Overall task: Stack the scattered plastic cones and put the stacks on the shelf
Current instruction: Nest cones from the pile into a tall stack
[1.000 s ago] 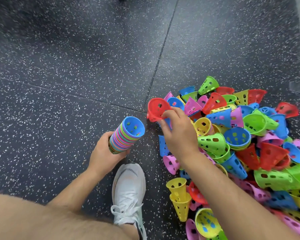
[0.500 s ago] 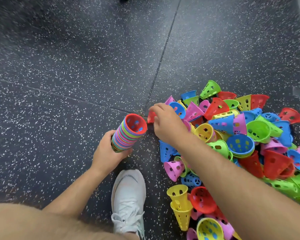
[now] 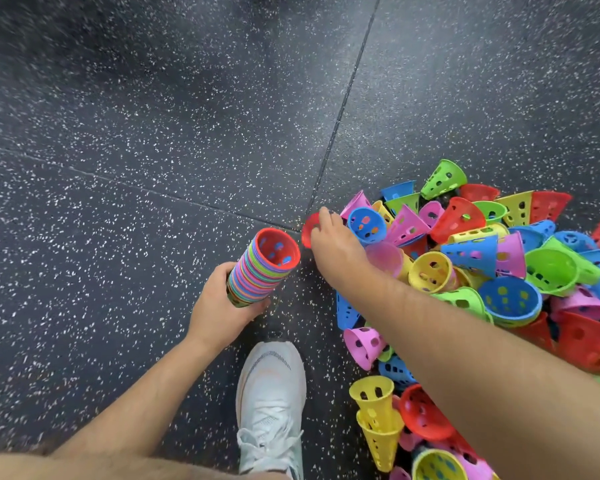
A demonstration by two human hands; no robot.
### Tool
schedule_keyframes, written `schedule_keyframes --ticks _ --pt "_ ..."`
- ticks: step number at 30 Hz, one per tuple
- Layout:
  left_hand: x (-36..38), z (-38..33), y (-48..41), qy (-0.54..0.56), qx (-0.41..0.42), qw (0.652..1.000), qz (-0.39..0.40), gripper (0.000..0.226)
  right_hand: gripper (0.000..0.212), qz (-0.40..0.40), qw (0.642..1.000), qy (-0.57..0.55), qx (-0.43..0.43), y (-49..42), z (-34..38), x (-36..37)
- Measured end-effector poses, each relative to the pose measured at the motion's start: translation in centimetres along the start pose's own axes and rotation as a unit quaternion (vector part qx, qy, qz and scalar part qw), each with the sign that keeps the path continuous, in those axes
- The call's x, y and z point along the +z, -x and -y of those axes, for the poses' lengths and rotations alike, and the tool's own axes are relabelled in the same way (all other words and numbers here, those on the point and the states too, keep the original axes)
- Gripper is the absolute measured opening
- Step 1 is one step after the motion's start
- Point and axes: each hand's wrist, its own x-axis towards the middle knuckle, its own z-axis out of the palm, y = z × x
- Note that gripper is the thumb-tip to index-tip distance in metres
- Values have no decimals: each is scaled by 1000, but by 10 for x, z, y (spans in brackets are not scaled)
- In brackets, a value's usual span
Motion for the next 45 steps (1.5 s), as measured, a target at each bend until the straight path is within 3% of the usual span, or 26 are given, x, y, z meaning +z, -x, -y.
schedule_keyframes --ticks 4,8,10,13,15,18,20,23,26,29,34,40,43,45 --pt "2 1 3 -4 -4 1000 -2 65 21 -118 979 -163 35 25 -9 -25" --pt "9 -7 9 -11 -3 1000 4 66 17 -261 900 -336 97 64 -18 -56" --pt "13 -12 10 -7 1 1000 8 66 14 -273 873 -394 93 79 -16 -64" --pt "19 -23 12 5 3 1000 10 67 18 -202 901 -383 25 87 -7 -64" --pt "21 -27 11 11 6 1000 8 69 35 -136 916 -376 2 87 -6 -60" --pt "21 -28 9 11 10 1000 9 69 42 -181 899 -399 28 74 -18 -51" --pt "20 -25 7 14 6 1000 9 68 39 -175 922 -339 70 56 -28 -40" --pt "20 -23 3 15 3 1000 10 68 52 -74 969 -204 116 28 -41 -21" --pt "21 -22 -2 16 2 1000 13 65 72 -12 986 -115 122 3 -50 -8" --pt "20 -22 -9 9 8 1000 15 63 75 33 991 -65 115 -12 -57 -6" --pt "18 -20 -15 1 8 1000 14 64 68 16 997 -3 72 -12 -63 -9" --pt "23 -22 -10 5 22 999 25 66 62 8 996 -10 87 -5 -65 -14" --pt "25 -25 -7 6 27 999 25 66 64 -57 991 -73 96 6 -70 -28" --pt "29 -25 -5 4 28 999 26 64 64 -124 969 -186 106 18 -74 -42"
